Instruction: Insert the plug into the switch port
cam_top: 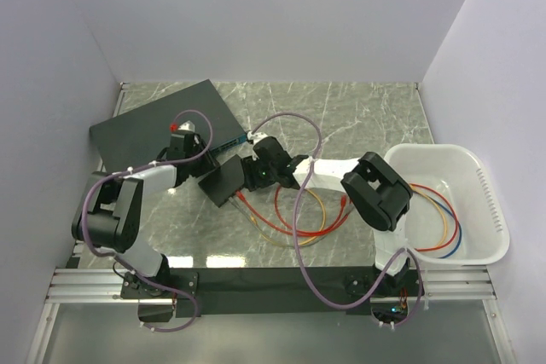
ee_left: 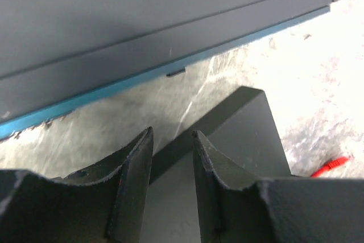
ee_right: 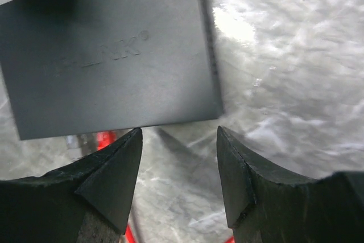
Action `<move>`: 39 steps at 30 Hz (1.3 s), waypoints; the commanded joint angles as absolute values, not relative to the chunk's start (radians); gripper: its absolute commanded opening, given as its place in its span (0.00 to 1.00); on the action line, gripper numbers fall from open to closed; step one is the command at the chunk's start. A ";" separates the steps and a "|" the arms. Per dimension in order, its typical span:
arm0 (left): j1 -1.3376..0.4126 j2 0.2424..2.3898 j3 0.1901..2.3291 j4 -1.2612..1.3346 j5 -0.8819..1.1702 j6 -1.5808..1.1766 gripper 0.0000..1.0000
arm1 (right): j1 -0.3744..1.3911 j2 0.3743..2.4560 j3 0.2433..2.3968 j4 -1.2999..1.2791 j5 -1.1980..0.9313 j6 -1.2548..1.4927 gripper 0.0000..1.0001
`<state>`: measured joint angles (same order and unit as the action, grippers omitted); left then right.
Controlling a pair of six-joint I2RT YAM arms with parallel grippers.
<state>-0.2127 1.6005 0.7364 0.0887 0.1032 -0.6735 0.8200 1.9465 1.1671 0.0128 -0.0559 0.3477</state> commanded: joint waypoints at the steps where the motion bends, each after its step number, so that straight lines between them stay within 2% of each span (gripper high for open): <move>1: -0.232 1.542 0.693 -0.021 0.164 -0.672 0.40 | 0.811 1.979 1.213 0.115 -0.122 0.370 0.62; 7: -0.232 1.488 0.666 -0.029 0.132 -0.677 0.41 | 0.811 1.957 1.203 0.133 -0.144 0.367 0.62; 13: -0.233 1.514 0.710 -0.041 0.115 -0.655 0.40 | 0.816 1.804 1.161 0.063 -0.066 0.324 0.63; 19: -0.232 1.482 0.713 -0.020 0.095 -0.627 0.40 | 0.815 1.651 1.106 -0.057 0.125 0.319 0.69; 24: -0.233 1.463 0.692 -0.006 0.095 -0.611 0.40 | 0.790 1.624 1.080 -0.187 0.273 0.376 0.71; 31: -0.233 1.425 0.649 0.047 0.100 -0.597 0.40 | 0.735 1.647 1.020 -0.241 0.282 0.422 0.72; 39: -0.232 1.420 0.635 0.057 0.094 -0.597 0.39 | 0.670 1.663 0.966 -0.224 0.189 0.420 0.72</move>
<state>-0.2260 1.4380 0.6418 0.0265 0.0906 -0.6128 0.6880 1.6596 0.9756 -0.2375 0.2169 0.4084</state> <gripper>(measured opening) 0.395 0.715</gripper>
